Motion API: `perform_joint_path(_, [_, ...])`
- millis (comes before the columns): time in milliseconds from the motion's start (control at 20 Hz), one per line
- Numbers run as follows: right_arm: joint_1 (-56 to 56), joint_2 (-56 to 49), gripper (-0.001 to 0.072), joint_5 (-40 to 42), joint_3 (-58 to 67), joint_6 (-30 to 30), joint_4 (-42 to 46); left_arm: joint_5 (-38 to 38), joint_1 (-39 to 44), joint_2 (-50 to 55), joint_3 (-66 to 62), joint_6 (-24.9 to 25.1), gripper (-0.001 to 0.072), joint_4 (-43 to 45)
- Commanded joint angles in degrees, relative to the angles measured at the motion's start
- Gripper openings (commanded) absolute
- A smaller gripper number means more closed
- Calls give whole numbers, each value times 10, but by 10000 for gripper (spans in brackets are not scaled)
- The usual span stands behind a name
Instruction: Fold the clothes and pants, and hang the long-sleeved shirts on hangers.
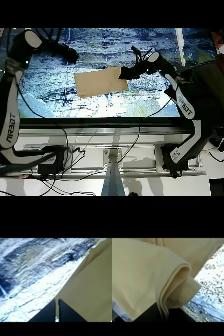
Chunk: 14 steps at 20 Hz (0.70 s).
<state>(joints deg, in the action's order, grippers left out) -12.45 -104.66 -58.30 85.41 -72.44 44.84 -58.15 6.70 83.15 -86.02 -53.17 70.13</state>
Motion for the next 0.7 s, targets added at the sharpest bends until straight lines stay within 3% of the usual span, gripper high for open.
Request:
perform_joint_path(0, [23,92,14,11,21,-30,95,-2,-16,-63,0,-23,15,92])
perform_joint_path(200, [82,242,14,14,48,-137,236,-2,-25,-104,0,-32,15,92])
perform_joint_path(400, [177,376,13,8,67,-227,315,-2,-25,-104,0,-32,15,92])
perform_joint_path(650, [357,509,14,-66,95,-274,428,-2,-25,-96,0,-32,15,92])
